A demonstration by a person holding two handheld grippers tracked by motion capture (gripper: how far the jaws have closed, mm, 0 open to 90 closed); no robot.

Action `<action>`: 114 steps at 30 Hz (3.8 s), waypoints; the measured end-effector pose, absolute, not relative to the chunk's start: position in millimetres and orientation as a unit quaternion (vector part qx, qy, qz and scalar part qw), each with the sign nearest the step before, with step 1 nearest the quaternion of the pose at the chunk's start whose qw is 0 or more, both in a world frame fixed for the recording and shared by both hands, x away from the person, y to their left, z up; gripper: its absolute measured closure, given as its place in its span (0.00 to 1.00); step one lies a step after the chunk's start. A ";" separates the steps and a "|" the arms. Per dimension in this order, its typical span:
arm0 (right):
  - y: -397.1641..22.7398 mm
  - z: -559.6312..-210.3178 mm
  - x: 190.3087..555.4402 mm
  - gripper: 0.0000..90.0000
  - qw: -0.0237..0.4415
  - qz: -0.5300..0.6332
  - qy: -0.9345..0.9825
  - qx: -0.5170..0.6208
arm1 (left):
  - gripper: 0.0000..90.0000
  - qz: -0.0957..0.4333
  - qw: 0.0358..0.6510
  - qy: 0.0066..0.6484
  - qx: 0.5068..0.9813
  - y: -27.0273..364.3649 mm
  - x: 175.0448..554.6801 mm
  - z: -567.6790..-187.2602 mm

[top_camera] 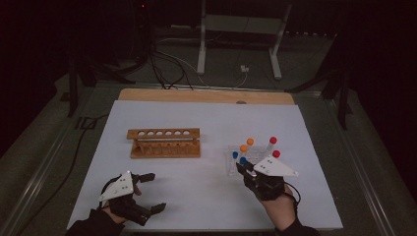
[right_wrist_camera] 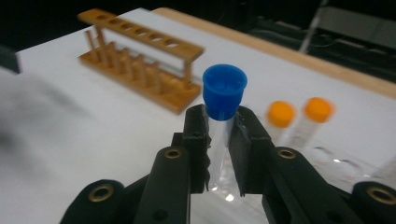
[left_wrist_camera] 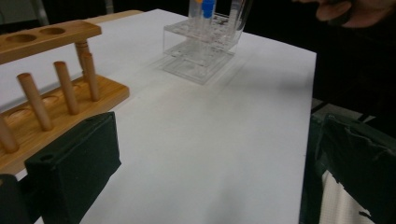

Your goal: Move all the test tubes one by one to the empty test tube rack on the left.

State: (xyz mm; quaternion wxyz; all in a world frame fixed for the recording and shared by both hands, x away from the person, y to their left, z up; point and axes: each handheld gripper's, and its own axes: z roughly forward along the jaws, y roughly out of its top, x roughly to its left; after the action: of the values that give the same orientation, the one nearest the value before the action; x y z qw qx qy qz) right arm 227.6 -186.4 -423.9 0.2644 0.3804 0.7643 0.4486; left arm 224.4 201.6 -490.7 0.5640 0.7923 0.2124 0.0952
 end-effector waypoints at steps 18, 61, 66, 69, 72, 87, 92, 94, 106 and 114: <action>-148.4 -447.4 226.5 0.85 0.206 0.435 0.812 0.330 | 0.01 0.071 0.578 0.177 0.793 177.3 239.1 -448.1; -134.0 -446.3 222.6 0.85 0.178 0.450 0.820 0.306 | 0.52 0.058 0.581 0.098 0.806 83.6 271.4 -434.4; -133.7 -446.3 222.3 0.85 0.176 0.451 0.820 0.305 | 0.62 0.070 0.575 0.086 0.811 78.1 271.6 -437.7; -134.2 -445.8 222.1 0.85 0.177 0.452 0.819 0.306 | 0.69 0.075 0.573 0.082 0.812 75.8 271.5 -438.1; -134.9 -445.5 222.3 0.85 0.176 0.452 0.819 0.306 | 0.75 0.076 0.569 0.082 0.814 74.2 271.9 -438.2; -137.2 -443.9 222.1 0.83 0.176 0.464 0.810 0.312 | 0.86 0.070 0.571 0.078 0.814 74.0 272.2 -432.7; -142.7 -439.7 222.1 0.71 0.183 0.470 0.804 0.314 | 0.86 0.080 0.574 0.087 0.810 80.7 275.3 -425.7; -145.5 -438.8 222.4 0.66 0.187 0.473 0.801 0.317 | 0.86 0.088 0.574 0.094 0.809 84.5 277.1 -423.3; -151.8 -433.8 221.9 0.34 0.185 0.500 0.786 0.314 | 0.86 0.121 0.574 0.130 0.799 108.2 295.0 -405.9; -154.2 -433.8 223.9 0.11 0.167 0.505 0.786 0.315 | 0.86 0.137 0.567 0.160 0.796 118.8 309.2 -399.4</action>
State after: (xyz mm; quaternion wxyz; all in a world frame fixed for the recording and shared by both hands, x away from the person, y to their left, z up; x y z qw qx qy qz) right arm 223.9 -154.2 -433.8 0.1673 0.3147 0.7861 0.5050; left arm 309.2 118.8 -399.4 0.5674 0.7960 0.1600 0.1374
